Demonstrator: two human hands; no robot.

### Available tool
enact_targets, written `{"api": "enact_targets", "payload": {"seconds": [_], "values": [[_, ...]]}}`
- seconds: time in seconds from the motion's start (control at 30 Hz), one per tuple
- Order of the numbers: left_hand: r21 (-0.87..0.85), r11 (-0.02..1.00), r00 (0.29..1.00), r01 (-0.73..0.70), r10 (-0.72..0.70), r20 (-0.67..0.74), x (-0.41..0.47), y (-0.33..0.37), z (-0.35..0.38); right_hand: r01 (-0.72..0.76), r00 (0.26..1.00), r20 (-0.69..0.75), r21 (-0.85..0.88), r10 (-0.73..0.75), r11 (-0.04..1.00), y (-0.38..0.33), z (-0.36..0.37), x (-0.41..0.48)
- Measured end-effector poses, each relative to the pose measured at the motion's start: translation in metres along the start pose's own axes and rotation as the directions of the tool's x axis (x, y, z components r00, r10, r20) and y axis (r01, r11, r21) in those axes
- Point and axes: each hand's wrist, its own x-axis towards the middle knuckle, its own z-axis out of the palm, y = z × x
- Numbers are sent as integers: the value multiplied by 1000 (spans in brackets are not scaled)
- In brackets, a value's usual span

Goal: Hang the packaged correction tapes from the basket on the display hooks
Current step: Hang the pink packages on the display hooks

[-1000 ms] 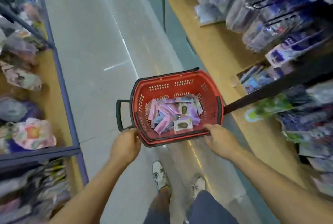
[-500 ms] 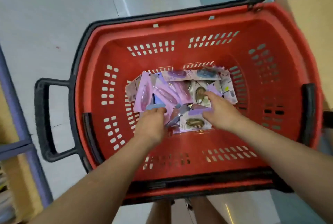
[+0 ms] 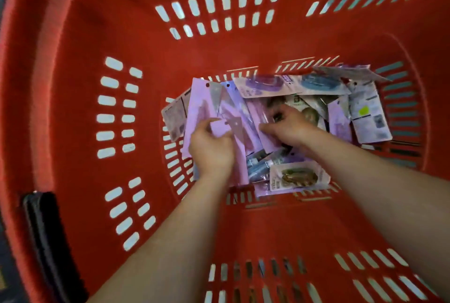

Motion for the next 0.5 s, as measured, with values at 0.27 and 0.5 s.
{"api": "enact_targets", "payload": {"seconds": [0.27,0.5], "values": [[330,941,995,-80,57,80,-11,15,21,-79,960,279,238,10,968,3,5,-9],[-107,981,987,161,-162,0,-1,-4,-6,-136,967,247,275,66,952,8,9,-18]]}}
